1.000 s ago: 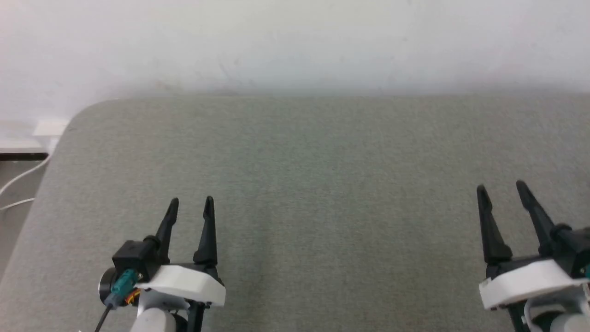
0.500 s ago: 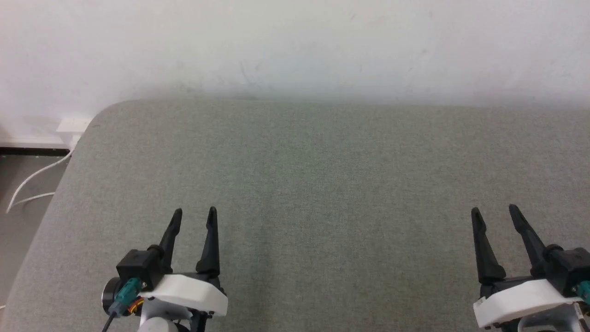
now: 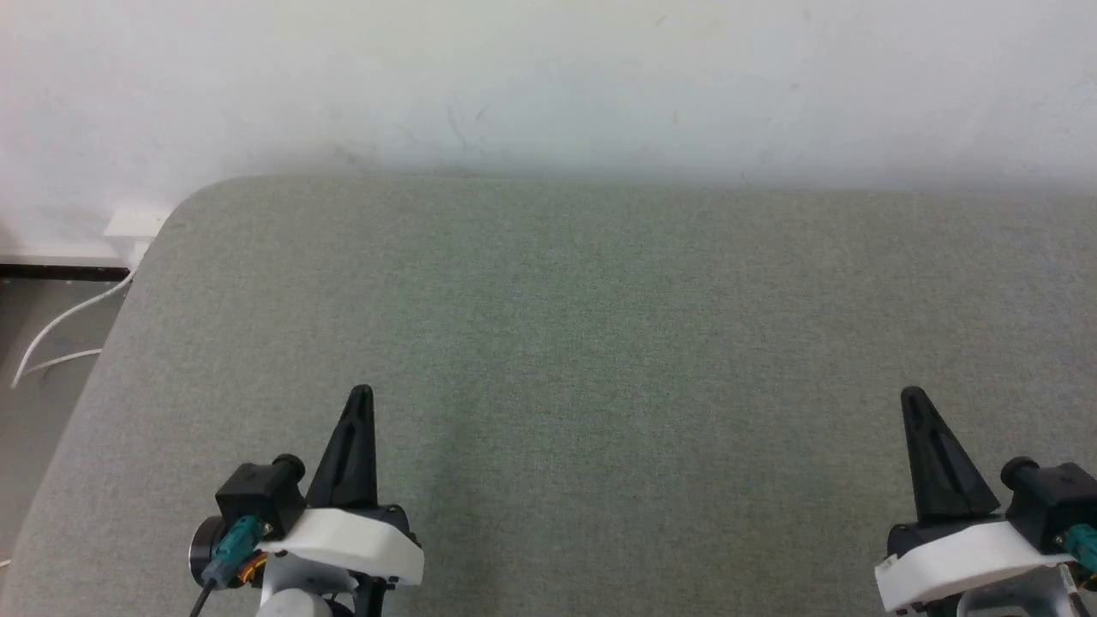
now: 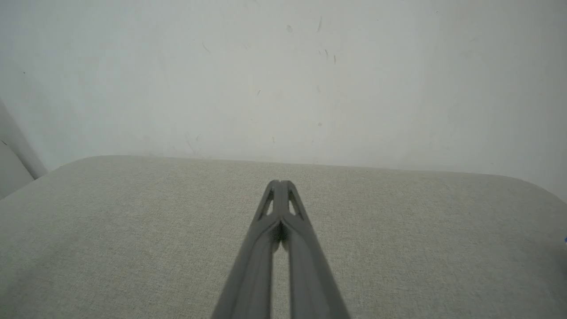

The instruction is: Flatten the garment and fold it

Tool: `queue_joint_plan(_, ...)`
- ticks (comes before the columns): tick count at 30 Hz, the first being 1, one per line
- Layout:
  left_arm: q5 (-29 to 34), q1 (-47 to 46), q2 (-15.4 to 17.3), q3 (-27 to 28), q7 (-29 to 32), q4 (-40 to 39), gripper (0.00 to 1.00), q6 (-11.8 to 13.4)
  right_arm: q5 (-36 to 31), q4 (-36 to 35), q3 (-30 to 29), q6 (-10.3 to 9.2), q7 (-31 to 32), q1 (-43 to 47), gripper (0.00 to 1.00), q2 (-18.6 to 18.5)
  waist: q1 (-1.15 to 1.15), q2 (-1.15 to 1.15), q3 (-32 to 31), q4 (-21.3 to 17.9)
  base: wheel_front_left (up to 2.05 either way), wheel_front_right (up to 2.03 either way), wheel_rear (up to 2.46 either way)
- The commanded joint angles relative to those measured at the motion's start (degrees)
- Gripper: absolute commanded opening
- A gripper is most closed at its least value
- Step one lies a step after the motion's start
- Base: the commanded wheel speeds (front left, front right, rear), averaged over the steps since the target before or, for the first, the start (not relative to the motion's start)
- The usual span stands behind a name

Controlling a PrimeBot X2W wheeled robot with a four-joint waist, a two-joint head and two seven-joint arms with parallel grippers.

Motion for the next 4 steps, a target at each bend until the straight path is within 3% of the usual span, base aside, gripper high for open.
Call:
queue_joint_plan(1, 0.01, 0.0, 0.0, 0.0, 0.01, -0.01, 0.0, 0.0, 0.0, 0.0, 0.01, 0.0, 0.08, 0.0, 0.0, 0.0, 0.0, 0.0, 0.0, -0.01, 0.0, 0.0, 0.0)
queue_joint_plan(4, 0.01, 0.0, 0.0, -0.01, 0.01, -0.01, 0.0, 0.0, 0.0, 0.0, -0.01, 0.0, 0.24, 0.0, 0.0, -0.01, 0.0, 0.0, 0.0, -0.02, 0.0, 0.0, 0.0)
